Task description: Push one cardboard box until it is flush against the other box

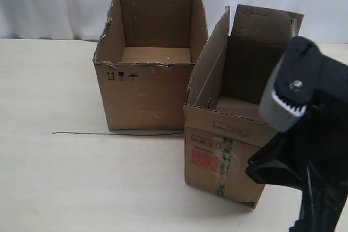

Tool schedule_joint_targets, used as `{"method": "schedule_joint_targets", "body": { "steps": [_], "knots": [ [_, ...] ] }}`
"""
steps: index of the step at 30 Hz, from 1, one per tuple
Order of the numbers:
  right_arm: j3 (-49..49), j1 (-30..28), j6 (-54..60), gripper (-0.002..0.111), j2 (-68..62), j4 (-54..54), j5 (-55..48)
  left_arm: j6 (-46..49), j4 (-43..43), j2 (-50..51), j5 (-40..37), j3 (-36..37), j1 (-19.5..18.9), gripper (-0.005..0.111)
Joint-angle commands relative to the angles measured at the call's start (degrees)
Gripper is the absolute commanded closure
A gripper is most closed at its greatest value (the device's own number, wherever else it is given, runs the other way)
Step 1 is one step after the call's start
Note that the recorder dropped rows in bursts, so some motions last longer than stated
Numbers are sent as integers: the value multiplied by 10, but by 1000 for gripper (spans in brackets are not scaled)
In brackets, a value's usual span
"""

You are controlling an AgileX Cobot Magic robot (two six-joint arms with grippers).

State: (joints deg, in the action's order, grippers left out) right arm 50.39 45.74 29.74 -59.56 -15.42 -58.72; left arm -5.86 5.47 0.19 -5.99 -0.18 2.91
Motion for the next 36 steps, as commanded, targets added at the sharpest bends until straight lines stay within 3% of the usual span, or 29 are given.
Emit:
{"method": "schedule_joint_targets", "body": {
  "steps": [1, 11, 19, 36],
  "knots": [
    [40, 96, -102, 103, -38, 118, -6, 1, 0, -2, 7, 2, 4, 107],
    [119, 204, -183, 103, -205, 234, -79, 1, 0, -2, 7, 2, 4, 107],
    [123, 203, -225, 103, -307, 321, -112, 1, -1, -2, 4, 2, 4, 107],
    [123, 203, -274, 103, -316, 456, -112, 1, -1, -2, 4, 2, 4, 107]
  ]
}}
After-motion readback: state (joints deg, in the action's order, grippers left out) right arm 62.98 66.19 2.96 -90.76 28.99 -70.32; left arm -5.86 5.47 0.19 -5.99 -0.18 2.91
